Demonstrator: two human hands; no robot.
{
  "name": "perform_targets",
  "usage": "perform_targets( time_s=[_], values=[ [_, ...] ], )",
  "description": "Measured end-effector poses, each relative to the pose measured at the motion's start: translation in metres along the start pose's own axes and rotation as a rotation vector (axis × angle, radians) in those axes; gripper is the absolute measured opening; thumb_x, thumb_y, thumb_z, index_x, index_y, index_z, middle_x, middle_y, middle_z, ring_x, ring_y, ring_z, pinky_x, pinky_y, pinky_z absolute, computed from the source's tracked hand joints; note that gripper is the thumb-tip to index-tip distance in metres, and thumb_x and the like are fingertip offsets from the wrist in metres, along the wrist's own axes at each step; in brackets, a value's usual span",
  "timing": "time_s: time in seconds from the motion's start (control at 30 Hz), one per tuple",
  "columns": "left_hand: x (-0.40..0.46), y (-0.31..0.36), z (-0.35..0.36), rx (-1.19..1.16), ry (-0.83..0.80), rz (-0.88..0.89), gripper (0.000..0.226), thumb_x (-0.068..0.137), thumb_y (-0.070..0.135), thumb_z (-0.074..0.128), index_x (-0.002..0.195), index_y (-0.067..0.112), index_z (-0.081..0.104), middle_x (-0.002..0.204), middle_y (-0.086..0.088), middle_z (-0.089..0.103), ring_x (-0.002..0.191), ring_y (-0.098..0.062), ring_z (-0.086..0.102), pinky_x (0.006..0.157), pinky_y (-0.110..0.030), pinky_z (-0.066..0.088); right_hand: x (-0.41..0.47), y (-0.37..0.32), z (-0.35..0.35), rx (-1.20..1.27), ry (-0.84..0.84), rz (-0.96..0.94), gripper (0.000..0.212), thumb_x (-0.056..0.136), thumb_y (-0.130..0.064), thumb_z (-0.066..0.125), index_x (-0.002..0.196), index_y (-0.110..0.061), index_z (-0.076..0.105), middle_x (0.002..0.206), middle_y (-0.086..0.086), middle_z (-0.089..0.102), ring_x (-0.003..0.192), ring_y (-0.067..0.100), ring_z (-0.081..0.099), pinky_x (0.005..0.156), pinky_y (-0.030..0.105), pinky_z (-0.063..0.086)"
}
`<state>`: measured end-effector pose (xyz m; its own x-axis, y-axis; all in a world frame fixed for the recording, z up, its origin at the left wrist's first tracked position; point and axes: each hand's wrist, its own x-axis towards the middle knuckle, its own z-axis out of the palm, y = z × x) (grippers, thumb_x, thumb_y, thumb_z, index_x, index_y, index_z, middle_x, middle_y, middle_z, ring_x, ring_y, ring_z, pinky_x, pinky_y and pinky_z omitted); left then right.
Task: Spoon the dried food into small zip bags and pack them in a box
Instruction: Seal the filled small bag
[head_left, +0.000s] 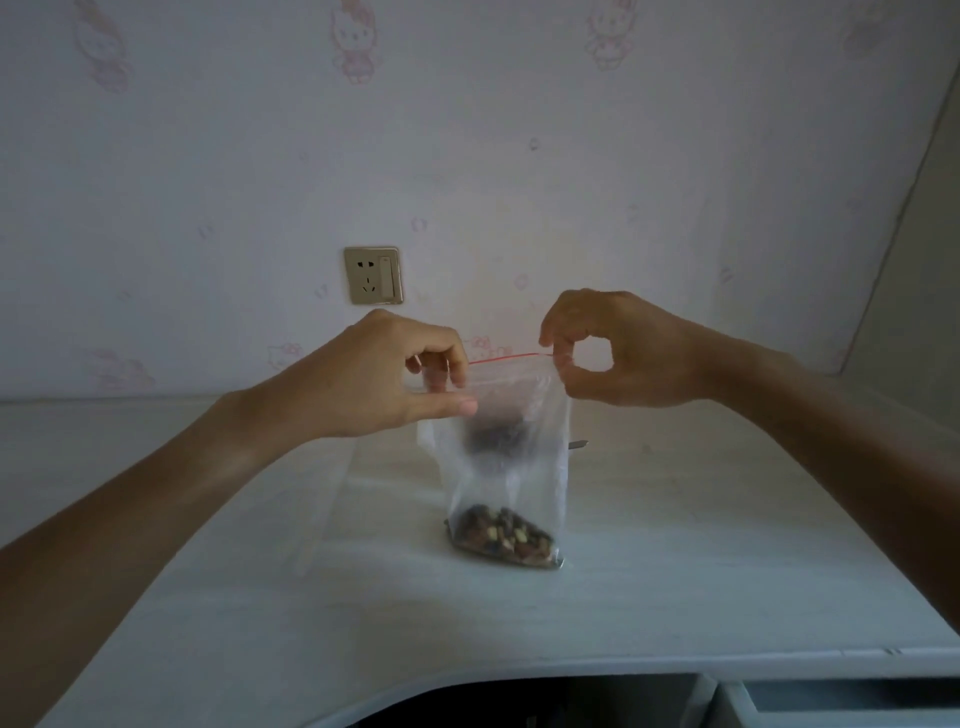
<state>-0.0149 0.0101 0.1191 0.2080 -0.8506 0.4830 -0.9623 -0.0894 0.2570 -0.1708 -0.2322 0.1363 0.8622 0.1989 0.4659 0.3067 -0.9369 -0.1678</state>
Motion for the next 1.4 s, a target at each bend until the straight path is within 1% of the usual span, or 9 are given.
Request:
perform_targets(
  time_s=[0.13,0.33,0.5,0.57,0.7,0.83,1.0,1.2,1.4],
  values=[
    [-0.011,-0.008,0.020,-0.029,0.134,0.004,0.032,0.081,0.050,0.084,0.106,0.039,0.067,0.098,0.021,0.069,0.099,-0.006,0.066,0.077,-0.023,0.047,-0.010,0.009,0.016,0.114,0.069,0.172,0.013,0.086,-0.002,0.068,0.097,-0.010,0.071,0.099,-0.002,0.073,0.096,0.016,0.068,0.095,0.041,0.053],
    [-0.041,-0.024,0.061,-0.209,0.365,-0.187,0.083,0.069,0.066,0.086,0.138,0.037,0.050,0.139,0.024,0.055,0.131,0.000,0.054,0.097,-0.022,0.047,-0.038,0.020,0.057,0.630,0.299,0.391,0.048,0.077,-0.019,0.071,0.121,-0.021,0.053,0.099,0.001,0.075,0.095,0.022,0.074,0.084,0.035,0.060],
    [-0.062,-0.032,0.114,-0.663,-0.020,-0.448,0.088,0.061,0.050,0.094,0.138,0.038,0.054,0.139,0.019,0.063,0.131,0.000,0.057,0.106,-0.033,0.050,-0.061,0.021,0.105,0.837,0.193,0.566,0.084,0.065,-0.047,0.089,0.136,-0.021,0.051,0.113,0.001,0.074,0.106,0.019,0.073,0.093,0.042,0.059],
    [-0.062,-0.032,0.132,-0.699,-0.028,-0.444,0.066,0.069,0.042,0.096,0.127,0.031,0.067,0.127,0.013,0.073,0.120,-0.006,0.067,0.101,-0.031,0.051,-0.066,0.014,0.121,0.836,0.134,0.589,0.081,0.063,-0.051,0.090,0.132,-0.026,0.056,0.111,-0.004,0.076,0.104,0.014,0.073,0.092,0.039,0.061],
    [-0.052,-0.029,0.148,-0.665,0.254,-0.490,0.044,0.070,0.036,0.086,0.096,0.003,0.076,0.088,-0.005,0.080,0.081,-0.009,0.075,0.075,-0.026,0.056,-0.072,0.000,0.152,0.853,0.032,0.610,0.064,0.065,-0.052,0.091,0.121,-0.034,0.066,0.112,-0.010,0.075,0.102,0.006,0.072,0.083,0.029,0.062],
    [-0.039,-0.018,0.151,-0.750,0.355,-0.455,0.036,0.075,0.028,0.087,0.085,-0.001,0.068,0.073,-0.005,0.073,0.070,-0.014,0.072,0.065,-0.027,0.060,-0.071,-0.005,0.176,0.906,0.232,0.646,0.003,0.090,-0.020,0.078,0.094,-0.020,0.078,0.093,0.002,0.079,0.081,0.008,0.074,0.071,0.021,0.058],
    [-0.034,-0.014,0.153,-0.734,0.395,-0.459,0.043,0.075,0.043,0.091,0.079,0.009,0.065,0.081,-0.023,0.068,0.071,-0.021,0.068,0.067,-0.036,0.059,-0.076,0.006,0.162,1.058,0.354,0.722,0.029,0.106,-0.022,0.056,0.091,-0.011,0.079,0.096,0.013,0.079,0.086,0.022,0.077,0.066,0.024,0.058],
    [-0.057,-0.036,0.177,-0.350,0.187,-0.299,0.028,0.083,0.057,0.075,0.094,0.031,0.073,0.096,0.018,0.074,0.092,-0.001,0.071,0.083,-0.022,0.055,-0.089,0.067,0.103,0.981,0.634,0.808,0.039,0.106,-0.016,0.052,0.076,-0.017,0.077,0.093,0.012,0.079,0.096,0.035,0.075,0.086,0.044,0.061],
    [-0.067,-0.048,0.188,-0.121,0.036,-0.109,0.037,0.095,0.068,0.052,0.112,0.041,0.071,0.118,0.034,0.062,0.112,0.007,0.061,0.094,-0.022,0.052,-0.093,0.141,0.074,0.883,0.613,0.908,0.030,0.103,-0.006,0.053,0.079,-0.007,0.072,0.072,0.008,0.077,0.067,0.021,0.074,0.068,0.033,0.062]
  ],
)
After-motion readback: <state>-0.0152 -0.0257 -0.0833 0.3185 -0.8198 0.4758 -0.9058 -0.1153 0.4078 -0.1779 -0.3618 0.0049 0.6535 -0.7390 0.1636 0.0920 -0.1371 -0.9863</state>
